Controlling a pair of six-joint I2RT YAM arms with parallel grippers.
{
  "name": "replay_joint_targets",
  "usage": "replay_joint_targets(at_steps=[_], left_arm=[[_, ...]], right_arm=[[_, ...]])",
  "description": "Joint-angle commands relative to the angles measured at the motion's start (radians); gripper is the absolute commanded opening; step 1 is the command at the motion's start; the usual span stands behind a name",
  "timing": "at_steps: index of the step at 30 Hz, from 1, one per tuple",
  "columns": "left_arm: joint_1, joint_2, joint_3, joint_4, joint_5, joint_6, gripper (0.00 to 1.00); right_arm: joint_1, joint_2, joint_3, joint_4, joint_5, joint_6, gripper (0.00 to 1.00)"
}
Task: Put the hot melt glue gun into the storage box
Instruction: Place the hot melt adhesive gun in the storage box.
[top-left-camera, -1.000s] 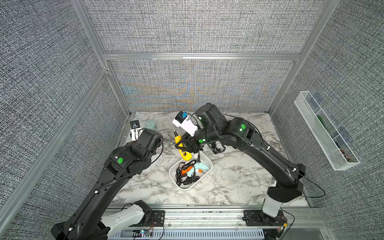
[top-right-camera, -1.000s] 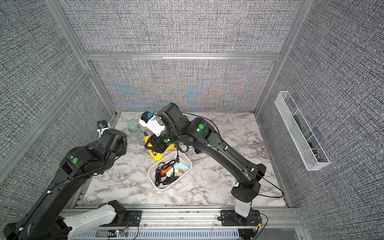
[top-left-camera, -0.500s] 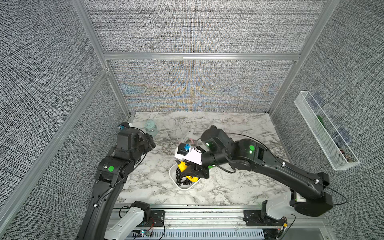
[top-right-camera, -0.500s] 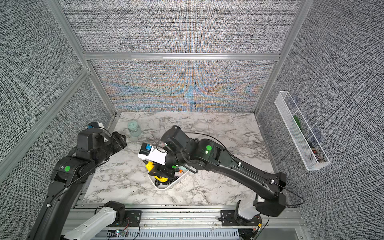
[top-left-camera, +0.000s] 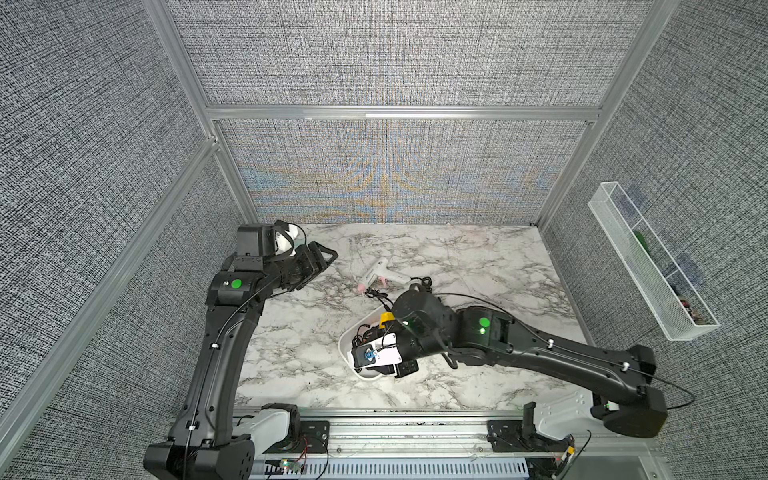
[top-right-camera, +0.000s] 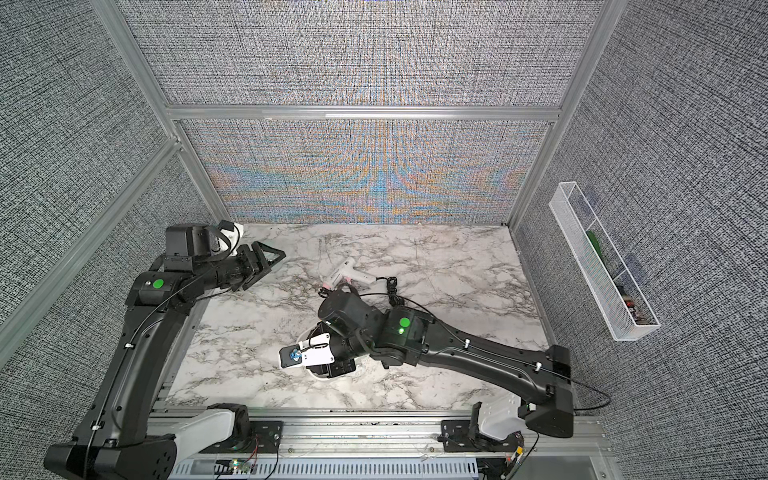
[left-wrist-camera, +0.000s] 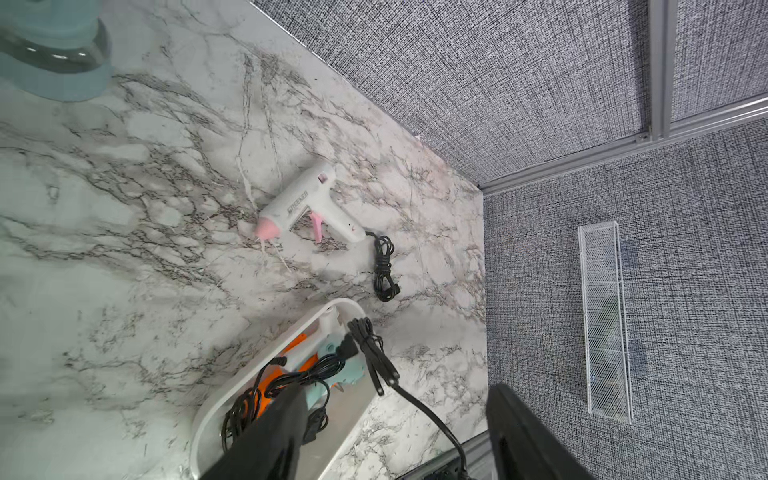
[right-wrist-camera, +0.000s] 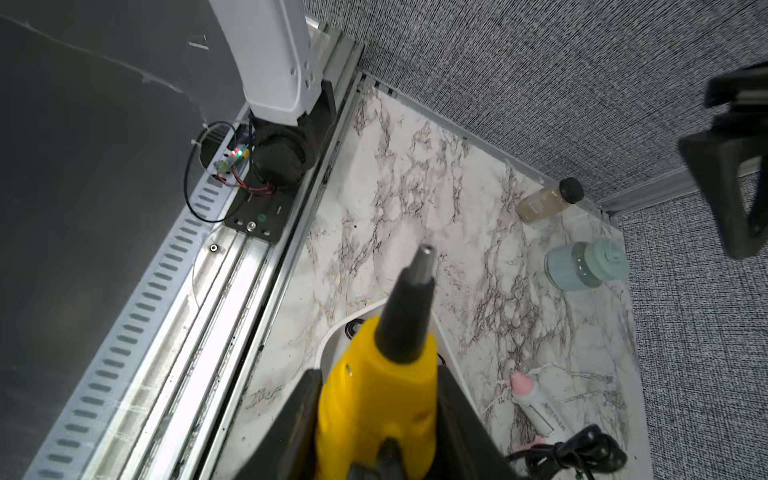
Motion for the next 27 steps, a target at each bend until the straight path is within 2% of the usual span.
replay_joint_targets(at_steps=[1,10,14,18,27], left_arm=[[0.027,-0.028,-0.013,-0.070,-0.023,0.041,0.74],[0.054,-0.058,-0.075,-0.121,-0.060,0.088,0.73],[0.054,-0.058,-0.094,-0.106,-0.062,0.086,0.73],[0.054,-0.060,-0.096,-0.107,-0.062,0.091,0.73],[0.054,-0.051,-0.123,-0.102,-0.024,0.117,0.73]], right_arm=[[0.004,0.037,-0.019,0.037,0.055,-0.088,0.00],[-0.001,0.127,-0.166,0.068,0.155,-0.142,0.00],[-0.028,0.207,-0.148,0.079,0.192,-0.128,0.00],[-0.032,0.267,-0.134,0.108,0.248,-0.179,0.00],[-0.045,0.327,-0.162,0.159,0.315,-0.237,0.00]])
